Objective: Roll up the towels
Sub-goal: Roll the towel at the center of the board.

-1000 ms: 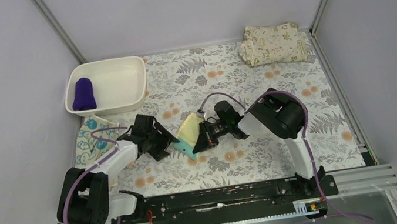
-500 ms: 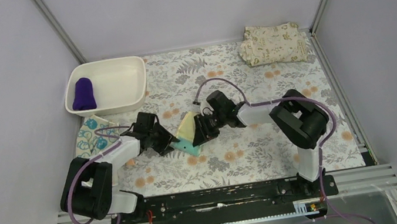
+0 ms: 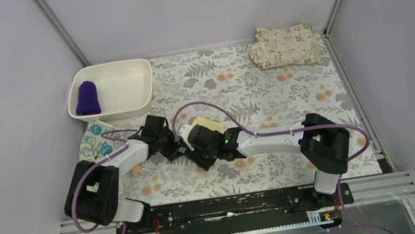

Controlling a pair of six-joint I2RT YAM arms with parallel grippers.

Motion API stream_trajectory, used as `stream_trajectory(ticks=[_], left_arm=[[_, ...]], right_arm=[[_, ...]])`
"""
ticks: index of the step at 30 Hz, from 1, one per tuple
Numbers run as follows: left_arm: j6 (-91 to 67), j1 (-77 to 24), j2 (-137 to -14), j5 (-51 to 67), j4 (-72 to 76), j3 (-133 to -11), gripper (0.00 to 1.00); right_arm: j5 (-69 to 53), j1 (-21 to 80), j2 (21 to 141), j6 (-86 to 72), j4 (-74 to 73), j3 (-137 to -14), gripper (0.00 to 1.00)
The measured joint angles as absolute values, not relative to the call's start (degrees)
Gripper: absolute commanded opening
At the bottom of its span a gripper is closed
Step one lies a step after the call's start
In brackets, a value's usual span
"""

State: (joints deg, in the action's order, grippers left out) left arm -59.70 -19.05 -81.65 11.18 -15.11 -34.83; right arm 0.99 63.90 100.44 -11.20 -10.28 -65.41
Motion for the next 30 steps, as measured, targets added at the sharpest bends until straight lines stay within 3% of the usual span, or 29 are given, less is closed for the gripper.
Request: stream_trajectory(ticks=[9, 18, 21, 25, 30], left_arm=[[-59.7, -19.16, -81.73, 11.03, -15.18, -34.94, 0.43], [-59.7, -19.38, -82.13, 10.96, -15.16, -35.31, 0.43], [-59.68, -19.44, -82.26, 10.94, -15.25, -35.48, 0.44], [-59.7, -19.53, -82.21, 10.63, -15.57, -35.68, 0.49], [-59.44, -19.57, -80.27, 7.92, -17.63, -35.79, 0.59]], right_arm=[[13.13, 68.79, 104.18, -3.68, -9.54, -66.7, 0.53], [17.3, 69.04, 109.06, -0.08, -8.51, -66.94, 0.51], [17.34, 69.06, 109.91, 0.3, -8.78, -67.81, 0.42], [17.41, 69.04, 111.18, 1.04, -9.28, -69.19, 0.22], [10.68, 67.31, 110.63, 1.15, -9.28, -69.58, 0.09]])
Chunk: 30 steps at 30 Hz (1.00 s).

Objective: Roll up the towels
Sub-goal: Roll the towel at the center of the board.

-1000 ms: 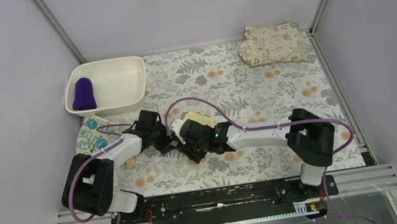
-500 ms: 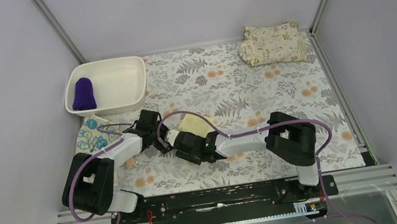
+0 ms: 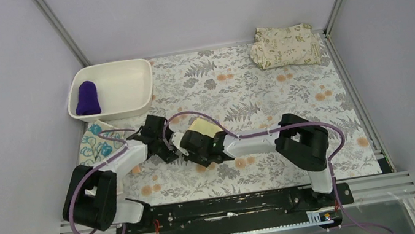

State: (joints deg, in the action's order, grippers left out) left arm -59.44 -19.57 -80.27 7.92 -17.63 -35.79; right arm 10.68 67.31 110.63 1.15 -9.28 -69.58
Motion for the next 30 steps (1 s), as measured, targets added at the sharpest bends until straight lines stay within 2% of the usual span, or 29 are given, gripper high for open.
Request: stream_trajectory(ticks=[7, 11, 15, 24, 28, 30], left_arm=[[-58.61, -19.05, -74.32, 3.46, -26.17, -35.77, 0.77], [-58.59, -18.48, -70.91, 2.68, -28.29, -35.57, 0.82], [-58.61, -18.2, -67.99, 2.52, -29.58, -34.74, 0.83], [-58.59, -17.96, -66.61, 5.87, -28.97, -32.1, 0.75], [-58.28, -17.96, -69.71, 7.07, -26.3, -32.1, 0.62], [-58.13, -18.0, -72.25, 7.38, -24.88, -32.12, 0.52]], right_arm=[[-13.78, 59.53, 110.8, -3.53, -7.66, -69.87, 0.06], [-27.59, 54.92, 113.12, -8.01, -5.21, -69.87, 0.06], [-39.83, 51.0, 116.05, -13.76, -0.73, -68.9, 0.06], [-57.06, 44.73, 122.48, -29.15, 11.81, -65.63, 0.08], [-59.53, 43.86, 123.96, -32.88, 13.82, -65.54, 0.12], [-59.55, 43.72, 124.03, -33.85, 14.04, -65.36, 0.18]])
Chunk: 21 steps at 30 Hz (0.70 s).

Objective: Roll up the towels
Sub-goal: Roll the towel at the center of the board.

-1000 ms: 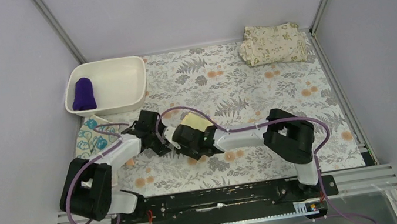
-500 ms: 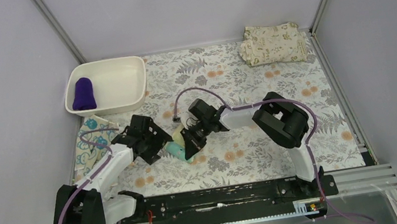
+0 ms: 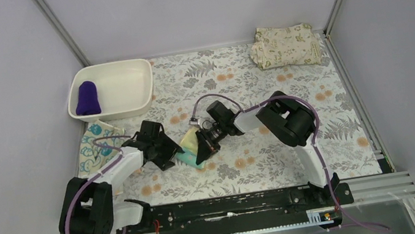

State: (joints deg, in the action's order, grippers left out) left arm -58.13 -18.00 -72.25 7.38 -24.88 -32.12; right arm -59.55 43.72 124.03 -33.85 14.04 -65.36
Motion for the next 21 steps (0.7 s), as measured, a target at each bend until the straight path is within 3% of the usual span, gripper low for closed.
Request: stream_trajectory(ticks=[4, 8, 13, 21], left_arm=[[-58.02, -18.39, -75.44, 8.34, -22.28, -32.69, 0.35], [-58.04, -19.05, -77.71, 8.84, -19.79, -33.17, 0.3], [-57.98, -19.46, -79.11, 8.99, -19.4, -34.13, 0.31], [-57.47, -20.69, -80.51, 7.94, -19.94, -35.79, 0.34]], right_arm=[[-58.0, 43.72, 123.13, -33.98, 12.4, -65.34, 0.35], [-50.76, 44.14, 118.26, -30.44, 5.96, -64.82, 0.47], [-34.24, 47.81, 108.79, -22.46, -4.45, -64.73, 0.56], [-7.62, 60.69, 99.7, -11.92, -9.1, -64.73, 0.6]])
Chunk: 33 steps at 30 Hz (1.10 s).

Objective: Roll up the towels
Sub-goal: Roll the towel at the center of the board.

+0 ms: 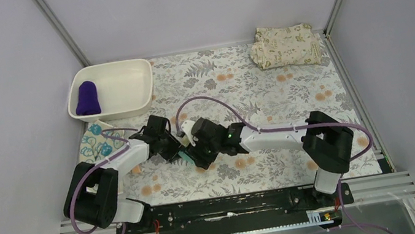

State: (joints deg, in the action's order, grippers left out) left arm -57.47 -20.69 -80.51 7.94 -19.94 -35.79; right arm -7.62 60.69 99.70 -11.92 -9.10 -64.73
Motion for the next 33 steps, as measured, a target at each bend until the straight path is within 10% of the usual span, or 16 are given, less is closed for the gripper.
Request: stream_trajectory(ticks=[14, 20, 24, 33], left_arm=[[-56.71, -21.04, -81.28, 7.49, -20.99, -36.84, 0.36], [-56.71, -21.12, -81.36, 7.46, -20.97, -36.91, 0.38], [-56.69, -21.19, -81.34, 7.46, -20.93, -37.01, 0.47], [-56.47, -21.32, -75.33, 6.02, -24.05, -36.82, 0.74]], right_arm=[[13.17, 71.33, 104.49, 0.4, -4.03, -64.45, 0.54], [17.78, 72.23, 108.03, 2.39, -2.17, -64.36, 0.29], [18.85, 72.23, 108.05, 3.03, -1.39, -64.07, 0.11], [-2.55, 62.46, 104.36, -3.27, 4.05, -59.24, 0.02]])
